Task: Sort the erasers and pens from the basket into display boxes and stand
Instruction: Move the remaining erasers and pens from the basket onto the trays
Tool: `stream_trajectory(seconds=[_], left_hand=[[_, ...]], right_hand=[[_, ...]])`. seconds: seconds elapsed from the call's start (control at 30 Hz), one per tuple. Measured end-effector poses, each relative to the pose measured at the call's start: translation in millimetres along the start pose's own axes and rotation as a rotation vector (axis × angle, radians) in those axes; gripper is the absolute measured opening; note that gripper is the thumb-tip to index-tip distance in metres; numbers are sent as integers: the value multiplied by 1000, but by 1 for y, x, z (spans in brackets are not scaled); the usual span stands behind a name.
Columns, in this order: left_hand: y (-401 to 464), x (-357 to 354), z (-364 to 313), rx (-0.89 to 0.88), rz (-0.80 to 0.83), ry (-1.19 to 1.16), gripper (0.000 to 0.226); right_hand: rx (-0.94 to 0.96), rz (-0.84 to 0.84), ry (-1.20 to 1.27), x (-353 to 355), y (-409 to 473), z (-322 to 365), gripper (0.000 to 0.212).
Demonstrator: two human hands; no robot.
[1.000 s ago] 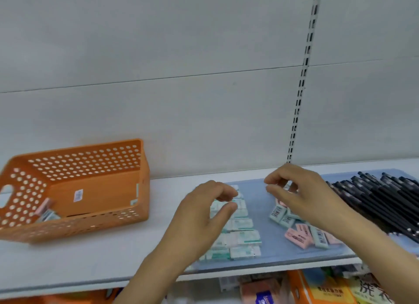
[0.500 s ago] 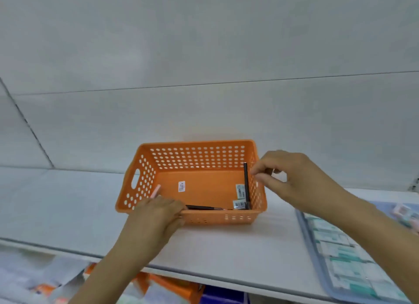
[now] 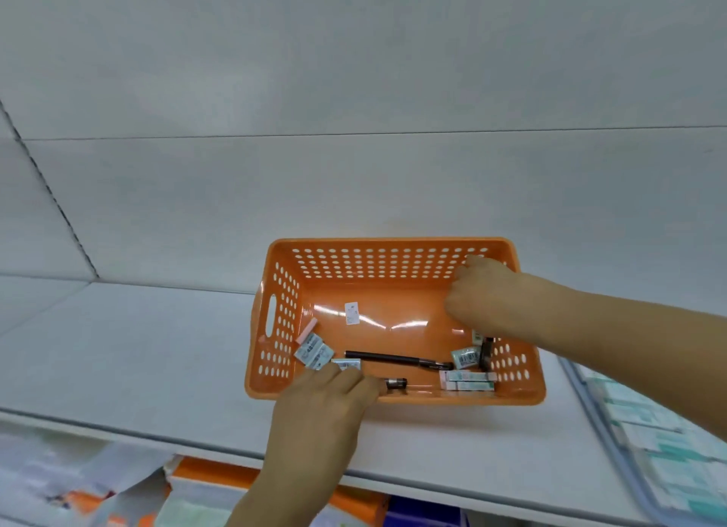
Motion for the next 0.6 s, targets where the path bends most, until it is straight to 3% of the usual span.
stream_trajectory(seconds=[0.17,0.27,0.47,0.6], left_hand=[[-6,-4,1,7,-41,-65,50],[-6,-1,3,34,-73,-105,46],[3,2,10,114,-114,-100,33],[11,6,16,136,-132,-118,28]], right_hand=[[-22,119,-3,-2,-9,-9,27],[-50,146,254,9,-15,-21,5],[17,90,922,26,-6,19,9],[10,204,1086,7,15,53,14]])
Point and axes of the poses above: each hand's wrist, its own y-axis towards the middle knuckle, its own x-axis out of the back of the hand, z = x × y, the point moved 6 cm from there along y, towards the middle knuckle, and after that the axes turned 10 degrees about -x, right-handed, at the moved point
